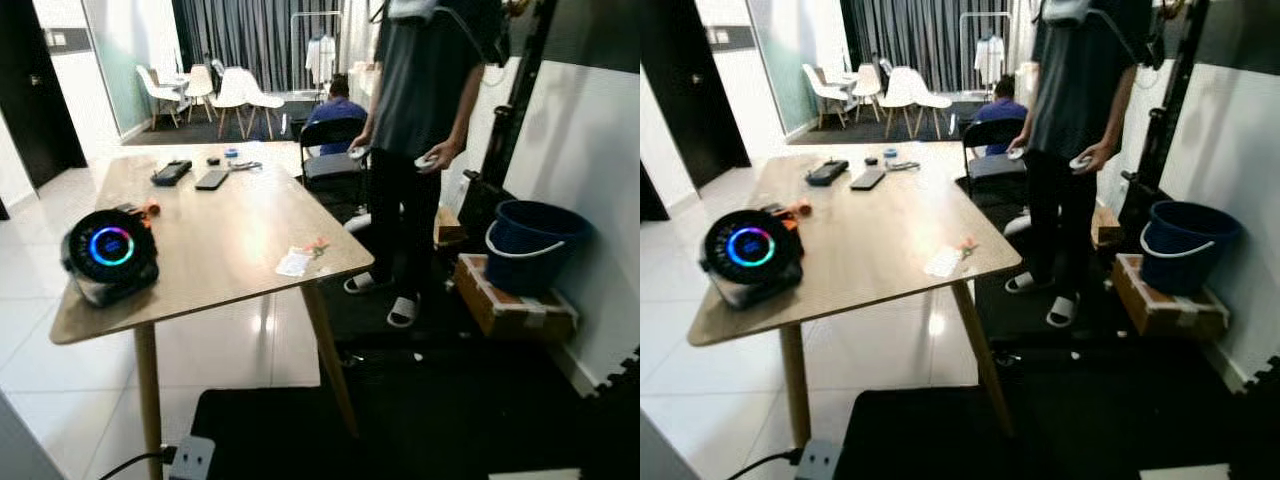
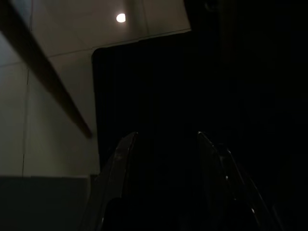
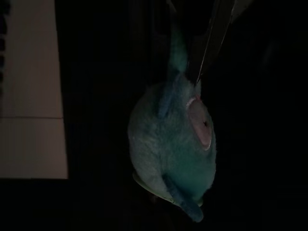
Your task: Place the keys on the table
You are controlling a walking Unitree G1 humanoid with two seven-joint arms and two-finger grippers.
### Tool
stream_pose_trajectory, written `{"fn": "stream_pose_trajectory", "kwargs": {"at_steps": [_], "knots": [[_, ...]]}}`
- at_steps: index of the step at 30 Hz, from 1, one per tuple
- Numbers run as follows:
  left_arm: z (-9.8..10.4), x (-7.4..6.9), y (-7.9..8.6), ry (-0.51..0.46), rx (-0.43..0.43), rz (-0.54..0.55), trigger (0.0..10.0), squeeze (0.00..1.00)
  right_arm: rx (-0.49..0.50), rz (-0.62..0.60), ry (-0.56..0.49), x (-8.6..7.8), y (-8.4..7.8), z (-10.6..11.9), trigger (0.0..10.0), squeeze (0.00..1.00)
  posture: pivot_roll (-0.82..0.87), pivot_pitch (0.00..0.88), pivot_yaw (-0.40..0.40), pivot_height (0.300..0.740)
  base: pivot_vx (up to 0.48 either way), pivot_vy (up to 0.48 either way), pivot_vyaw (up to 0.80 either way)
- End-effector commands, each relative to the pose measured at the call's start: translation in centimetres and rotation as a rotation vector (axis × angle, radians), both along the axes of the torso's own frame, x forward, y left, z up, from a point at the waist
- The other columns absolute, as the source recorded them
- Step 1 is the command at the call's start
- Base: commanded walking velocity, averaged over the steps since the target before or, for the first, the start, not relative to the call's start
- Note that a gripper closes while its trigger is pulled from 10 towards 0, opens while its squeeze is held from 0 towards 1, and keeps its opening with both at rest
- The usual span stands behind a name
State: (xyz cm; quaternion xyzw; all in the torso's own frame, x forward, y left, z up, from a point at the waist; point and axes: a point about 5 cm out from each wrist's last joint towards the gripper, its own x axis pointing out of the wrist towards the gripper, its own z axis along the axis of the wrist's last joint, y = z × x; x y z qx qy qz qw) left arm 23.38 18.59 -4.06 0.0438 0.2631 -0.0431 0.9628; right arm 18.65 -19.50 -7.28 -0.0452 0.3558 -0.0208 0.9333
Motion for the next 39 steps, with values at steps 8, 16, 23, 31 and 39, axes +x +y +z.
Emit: {"fn": "stream_pose_trajectory", "kwargs": {"at_steps": [8,16,23,31,39], "knots": [[-0.18,-0.3,-0.24,0.005,-0.011,-0.032,10.0,0.0,0.01,0.009,0.022,-0.48,0.4,-0.34,10.0,0.0,0.05,0.045,0.028,0.74,0.149,0.0,0.0],[-0.14,-0.2,-0.21,0.007,-0.007,-0.026,10.0,0.0,0.003,0.033,0.02,-0.39,0.5,-0.29,10.0,0.0,0.04,0.046,0.027,0.74,0.48,0.0,0.0],[-0.17,-0.24,-0.22,0.009,-0.009,-0.026,10.0,0.0,-0.002,0.064,0.023,-0.39,0.76,-0.32,10.0,0.0,0.04,0.041,0.024,0.74,0.48,0.0,0.43],[-0.13,-0.19,0.03,0.002,-0.027,0.017,10.0,0.0,0.008,0.038,0.032,-0.39,0.58,-0.35,10.0,0.0,0.04,0.035,0.024,0.74,0.35,0.0,0.1],[-0.22,-0.31,0.15,0.011,-0.017,0.015,10.0,0.0,0.008,0.043,0.038,-0.5,0.5,-0.41,10.0,0.0,0.04,0.042,0.022,0.74,0.0,0.0,0.0]]}}
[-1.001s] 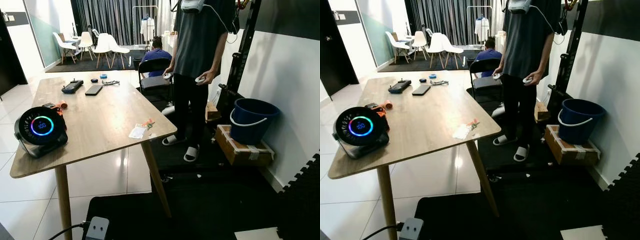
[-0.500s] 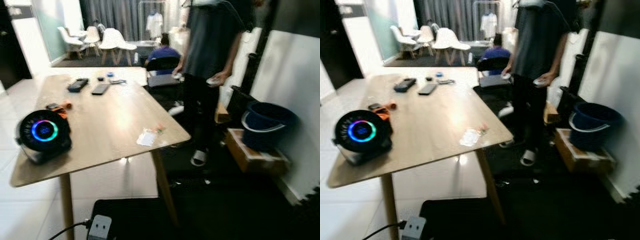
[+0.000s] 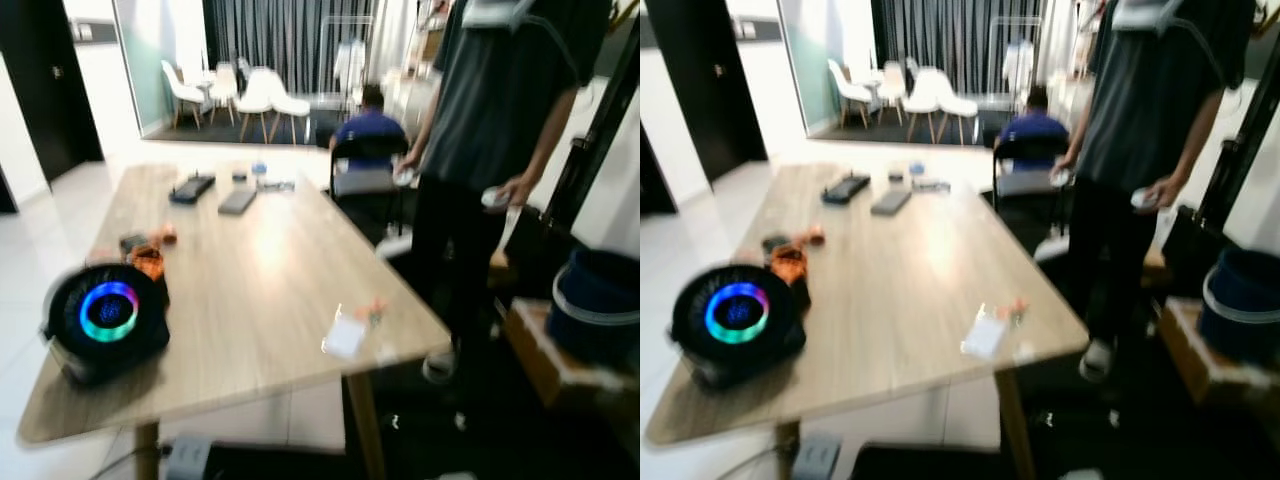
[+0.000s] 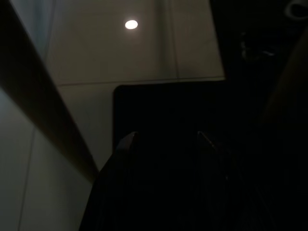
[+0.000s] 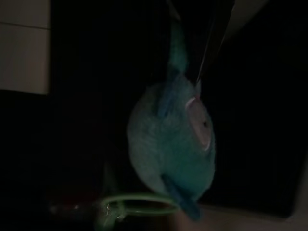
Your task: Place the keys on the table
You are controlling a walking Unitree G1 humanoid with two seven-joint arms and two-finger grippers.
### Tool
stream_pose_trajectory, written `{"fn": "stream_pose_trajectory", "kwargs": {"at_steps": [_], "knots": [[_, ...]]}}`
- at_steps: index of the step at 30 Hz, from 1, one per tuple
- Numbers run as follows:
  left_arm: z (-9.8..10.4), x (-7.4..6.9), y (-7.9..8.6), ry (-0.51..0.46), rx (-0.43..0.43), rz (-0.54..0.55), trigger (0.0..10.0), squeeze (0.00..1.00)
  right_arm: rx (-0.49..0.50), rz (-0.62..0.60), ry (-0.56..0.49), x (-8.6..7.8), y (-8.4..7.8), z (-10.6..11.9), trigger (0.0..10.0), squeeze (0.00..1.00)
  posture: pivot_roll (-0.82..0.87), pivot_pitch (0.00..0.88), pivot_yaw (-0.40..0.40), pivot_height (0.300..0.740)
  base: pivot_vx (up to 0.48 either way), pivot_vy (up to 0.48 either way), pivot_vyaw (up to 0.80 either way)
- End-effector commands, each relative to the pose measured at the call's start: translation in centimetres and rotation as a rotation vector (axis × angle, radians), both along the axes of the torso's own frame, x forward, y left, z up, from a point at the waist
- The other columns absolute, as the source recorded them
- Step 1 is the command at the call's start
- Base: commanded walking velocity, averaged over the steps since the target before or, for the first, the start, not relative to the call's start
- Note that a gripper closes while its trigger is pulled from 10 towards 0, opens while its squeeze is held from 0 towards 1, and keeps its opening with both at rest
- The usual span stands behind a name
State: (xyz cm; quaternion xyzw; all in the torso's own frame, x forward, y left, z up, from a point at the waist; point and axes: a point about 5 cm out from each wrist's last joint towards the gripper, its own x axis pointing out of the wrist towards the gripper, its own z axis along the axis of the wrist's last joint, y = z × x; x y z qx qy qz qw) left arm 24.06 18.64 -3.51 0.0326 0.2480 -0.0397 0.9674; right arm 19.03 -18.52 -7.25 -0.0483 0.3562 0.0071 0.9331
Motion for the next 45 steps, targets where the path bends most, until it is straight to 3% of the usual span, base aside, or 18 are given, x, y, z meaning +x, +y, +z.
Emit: {"fn": "stream_pose_trajectory", "kwargs": {"at_steps": [1,20,27,33,39,45], "knots": [[-0.8,-1.0,0.1,0.043,0.004,0.004,10.0,0.0,-0.007,-0.011,0.035,-0.9,-0.5,-0.5,10.0,0.0,0.04,0.043,0.021,0.74,0.0,0.0,0.0],[-0.9,-1.4,0.1,0.036,0.025,-0.023,10.0,0.0,-0.003,-0.005,0.053,-1.4,-0.2,-0.7,10.0,0.0,0.04,0.049,0.023,0.74,0.0,0.0,0.0],[-1.0,-1.4,-0.1,0.042,0.029,-0.043,10.0,0.0,-0.001,-0.01,0.053,-1.5,-0.2,-0.8,10.0,0.0,0.04,0.049,0.027,0.74,0.0,-0.435,0.0],[-1.0,-1.4,0.0,0.053,0.016,-0.041,10.0,0.0,0.001,-0.018,0.056,-1.6,-0.2,-0.8,10.0,0.0,0.04,0.049,0.029,0.74,0.0,0.0,0.0],[-0.9,-1.3,0.0,0.052,0.022,-0.069,10.0,0.0,0.004,-0.064,0.065,-2.4,-0.7,-1.1,10.0,0.0,0.04,0.05,0.045,0.74,0.0,0.0,0.0],[-0.5,-1.0,0.1,0.026,0.04,-0.118,10.0,0.0,-0.009,-0.158,0.055,-3.3,-2.6,-1.1,10.0,0.0,0.04,0.051,0.048,0.74,0.0,0.0,0.0]]}}
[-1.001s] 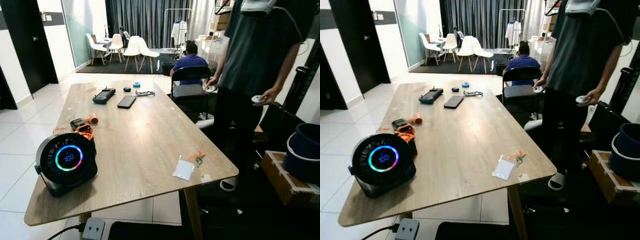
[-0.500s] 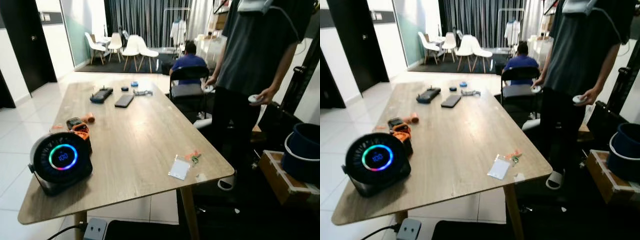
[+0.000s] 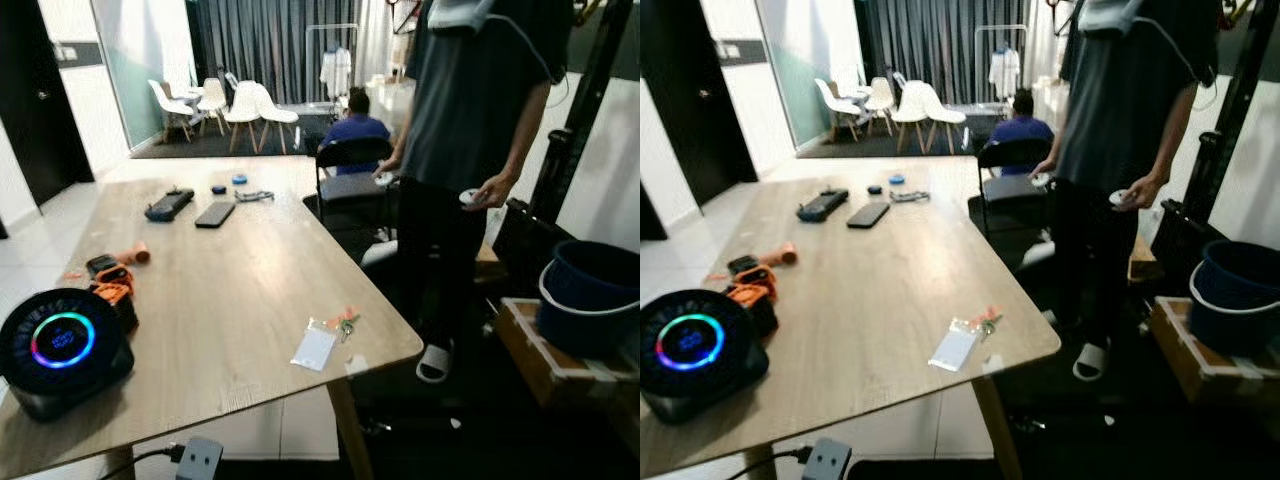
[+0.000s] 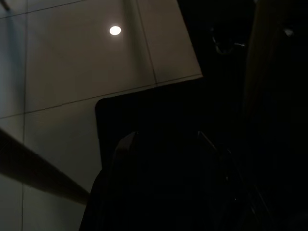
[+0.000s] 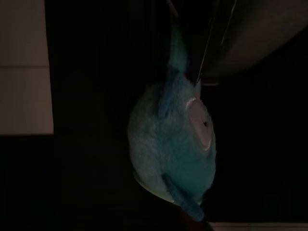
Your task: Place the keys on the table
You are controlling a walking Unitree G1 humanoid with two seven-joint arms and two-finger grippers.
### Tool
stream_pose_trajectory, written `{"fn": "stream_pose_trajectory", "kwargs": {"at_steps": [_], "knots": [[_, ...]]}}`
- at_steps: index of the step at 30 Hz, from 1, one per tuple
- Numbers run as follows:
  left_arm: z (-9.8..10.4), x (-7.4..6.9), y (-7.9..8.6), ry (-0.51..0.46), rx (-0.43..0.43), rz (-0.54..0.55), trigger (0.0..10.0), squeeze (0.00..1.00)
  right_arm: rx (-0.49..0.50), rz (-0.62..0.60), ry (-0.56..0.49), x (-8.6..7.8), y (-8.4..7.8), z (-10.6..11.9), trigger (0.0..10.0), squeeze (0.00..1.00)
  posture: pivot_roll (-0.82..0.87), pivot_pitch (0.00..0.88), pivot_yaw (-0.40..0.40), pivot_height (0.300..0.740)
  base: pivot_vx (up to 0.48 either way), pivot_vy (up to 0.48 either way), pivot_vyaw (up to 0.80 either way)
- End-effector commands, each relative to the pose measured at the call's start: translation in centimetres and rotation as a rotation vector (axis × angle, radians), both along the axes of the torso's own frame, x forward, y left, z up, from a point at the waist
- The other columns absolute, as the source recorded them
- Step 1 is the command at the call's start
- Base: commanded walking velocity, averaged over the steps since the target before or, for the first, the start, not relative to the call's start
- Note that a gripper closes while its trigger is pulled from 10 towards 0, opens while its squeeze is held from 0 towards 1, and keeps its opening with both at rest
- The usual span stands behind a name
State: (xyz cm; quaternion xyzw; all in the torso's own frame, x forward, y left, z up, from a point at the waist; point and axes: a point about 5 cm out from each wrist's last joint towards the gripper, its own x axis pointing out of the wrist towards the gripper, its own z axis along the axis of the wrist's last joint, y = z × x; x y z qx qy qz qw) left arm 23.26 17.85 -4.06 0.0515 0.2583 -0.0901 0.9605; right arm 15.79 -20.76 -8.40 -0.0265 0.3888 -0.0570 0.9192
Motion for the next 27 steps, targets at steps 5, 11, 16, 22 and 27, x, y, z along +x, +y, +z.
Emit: {"fn": "stream_pose_trajectory", "kwargs": {"at_steps": [5,11,16,22,27], "knots": [[0.2,-0.5,1.3,-0.026,0.035,-0.082,10.0,0.0,-0.06,-0.094,-0.02,-1.3,-3.4,0.4,10.0,0.0,0.03,0.059,0.047,0.74,0.0,0.0,0.0],[0.9,-1.1,1.5,-0.1,-0.021,-0.144,10.0,0.0,-0.117,-0.226,-0.171,-1.8,-7.3,2.3,10.0,0.0,0.03,0.067,0.037,0.74,0.0,0.0,0.0],[0.7,-1.4,1.6,-0.097,-0.047,-0.129,10.0,0.0,-0.205,-0.358,-0.406,-0.5,-10.8,5.7,10.0,0.0,0.03,0.068,0.037,0.74,0.0,0.0,0.0],[1.0,-1.4,0.9,-0.132,-0.079,-0.144,10.0,0.0,-0.248,-0.383,-0.613,1.5,-12.4,9.2,10.0,0.0,0.02,0.066,0.041,0.74,0.0,0.0,0.0],[1.6,-0.9,0.4,-0.176,-0.126,-0.164,10.0,0.0,-0.262,-0.409,-0.752,3.0,-13.3,11.9,10.0,0.0,0.01,0.062,0.04,0.74,0.0,0.0,0.0]]}}
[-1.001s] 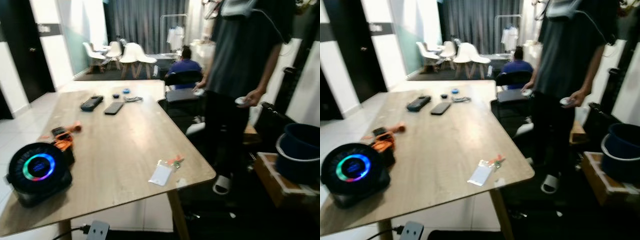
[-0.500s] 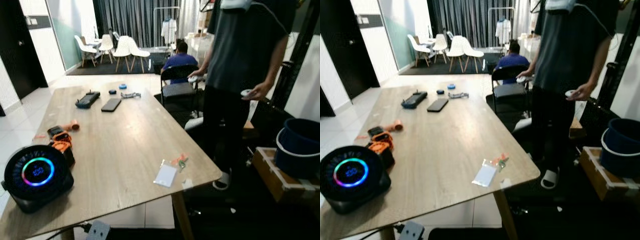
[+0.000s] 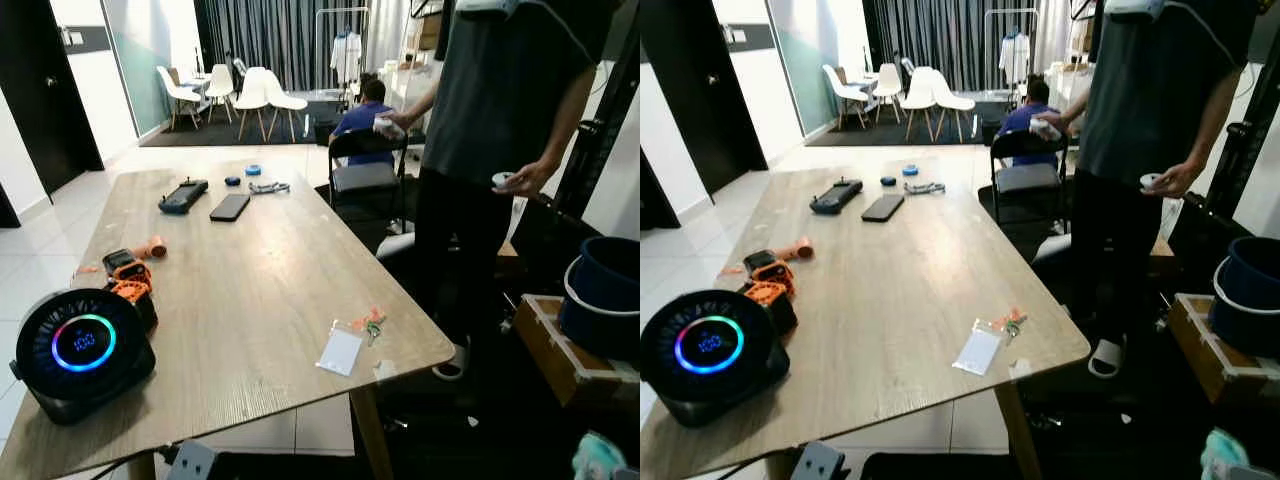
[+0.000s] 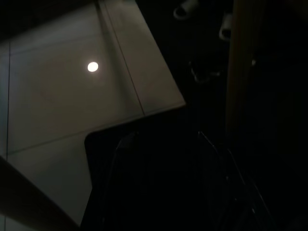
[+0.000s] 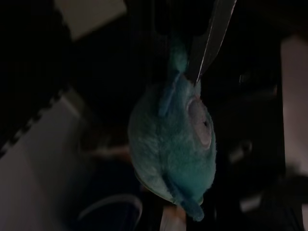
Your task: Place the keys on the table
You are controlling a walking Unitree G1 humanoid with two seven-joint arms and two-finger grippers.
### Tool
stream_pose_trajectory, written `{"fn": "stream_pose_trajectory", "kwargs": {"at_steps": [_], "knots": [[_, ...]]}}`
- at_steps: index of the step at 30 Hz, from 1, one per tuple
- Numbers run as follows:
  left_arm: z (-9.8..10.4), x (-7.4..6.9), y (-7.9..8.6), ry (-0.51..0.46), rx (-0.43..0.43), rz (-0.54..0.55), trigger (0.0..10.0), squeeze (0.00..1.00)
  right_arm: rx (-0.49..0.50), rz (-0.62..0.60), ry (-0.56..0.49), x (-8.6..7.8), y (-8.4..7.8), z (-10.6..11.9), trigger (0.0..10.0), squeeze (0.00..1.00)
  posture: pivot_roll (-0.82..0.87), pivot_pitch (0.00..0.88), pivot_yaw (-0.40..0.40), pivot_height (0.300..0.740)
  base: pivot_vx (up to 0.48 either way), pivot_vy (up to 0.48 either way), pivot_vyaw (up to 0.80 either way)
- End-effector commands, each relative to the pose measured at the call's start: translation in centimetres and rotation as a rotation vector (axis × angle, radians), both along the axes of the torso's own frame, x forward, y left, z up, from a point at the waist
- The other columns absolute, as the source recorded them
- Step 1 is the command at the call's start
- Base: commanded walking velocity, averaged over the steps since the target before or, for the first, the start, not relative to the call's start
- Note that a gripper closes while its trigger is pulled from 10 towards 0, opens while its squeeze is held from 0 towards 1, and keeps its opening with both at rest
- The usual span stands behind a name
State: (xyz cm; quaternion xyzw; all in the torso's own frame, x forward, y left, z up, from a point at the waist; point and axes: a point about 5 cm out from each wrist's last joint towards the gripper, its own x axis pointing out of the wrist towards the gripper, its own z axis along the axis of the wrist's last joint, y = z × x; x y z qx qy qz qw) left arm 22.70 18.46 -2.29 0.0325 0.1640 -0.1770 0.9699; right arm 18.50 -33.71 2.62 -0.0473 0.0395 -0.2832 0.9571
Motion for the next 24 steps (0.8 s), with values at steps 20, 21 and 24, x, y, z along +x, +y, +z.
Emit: {"fn": "stream_pose_trajectory", "kwargs": {"at_steps": [20,21,24], "knots": [[-0.1,-0.5,-1.9,0.0,-0.061,-0.099,10.0,0.0,0.012,0.15,-0.423,10.5,1.4,13.1,10.0,0.0,0.02,0.052,0.029,0.74,0.0,0.0,0.0],[-0.1,-0.5,-1.9,-0.003,-0.048,-0.115,10.0,0.0,0.01,0.172,-0.414,11.0,1.6,13.4,10.0,0.0,0.02,0.053,0.027,0.74,0.0,0.0,0.0],[-0.2,-0.6,-2.1,-0.003,-0.011,-0.159,10.0,0.0,0.001,0.201,-0.401,11.7,2.1,13.8,10.0,0.0,0.02,0.054,0.024,0.74,0.0,0.0,0.0]]}}
